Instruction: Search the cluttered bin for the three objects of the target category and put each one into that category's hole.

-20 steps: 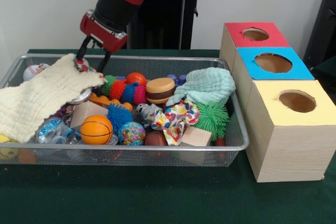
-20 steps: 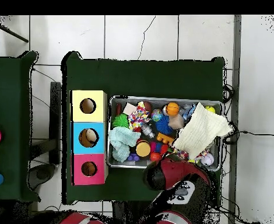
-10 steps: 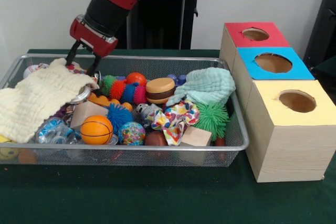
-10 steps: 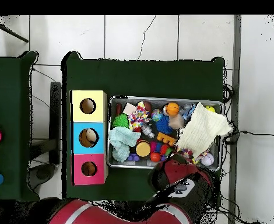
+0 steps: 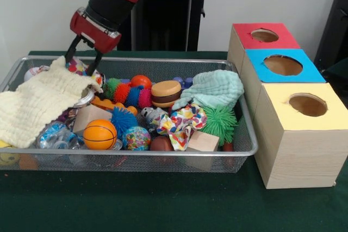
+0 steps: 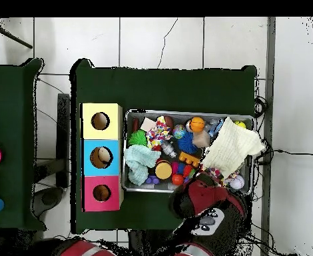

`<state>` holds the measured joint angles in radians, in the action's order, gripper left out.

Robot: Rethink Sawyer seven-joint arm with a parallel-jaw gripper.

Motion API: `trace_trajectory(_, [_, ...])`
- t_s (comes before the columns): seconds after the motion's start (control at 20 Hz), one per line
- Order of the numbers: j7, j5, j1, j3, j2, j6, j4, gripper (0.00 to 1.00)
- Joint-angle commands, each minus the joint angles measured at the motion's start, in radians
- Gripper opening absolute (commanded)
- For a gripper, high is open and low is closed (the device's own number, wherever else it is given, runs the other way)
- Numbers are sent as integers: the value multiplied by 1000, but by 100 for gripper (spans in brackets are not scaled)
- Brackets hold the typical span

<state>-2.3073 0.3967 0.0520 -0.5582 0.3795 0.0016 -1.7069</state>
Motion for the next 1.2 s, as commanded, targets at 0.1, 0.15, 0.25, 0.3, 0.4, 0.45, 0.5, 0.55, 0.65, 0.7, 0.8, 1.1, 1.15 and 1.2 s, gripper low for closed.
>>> trace_trajectory(0.1, [171,-50,209,397,254,416,-39,100])
trace_trajectory(0.15, [184,-55,249,447,271,425,-52,100])
trace_trajectory(0.25, [199,-51,276,477,276,441,-37,100])
trace_trajectory(0.3, [208,-48,292,493,277,450,-22,100])
trace_trajectory(0.4, [180,-23,292,504,275,415,-35,100])
trace_trajectory(0.45, [169,-14,298,515,275,407,-34,100])
trace_trajectory(0.5, [162,-3,301,520,276,405,-32,100])
trace_trajectory(0.55, [155,11,302,523,277,394,-29,100])
trace_trajectory(0.65, [150,35,312,538,273,377,-20,100])
trace_trajectory(0.7, [149,45,315,542,270,367,-15,100])
trace_trajectory(0.8, [141,64,330,556,259,333,-16,100])
trace_trajectory(1.1, [76,142,345,538,200,215,-36,100])
trace_trajectory(1.15, [61,159,343,526,178,193,-33,100])
trace_trajectory(1.2, [55,167,340,520,169,188,-30,100])
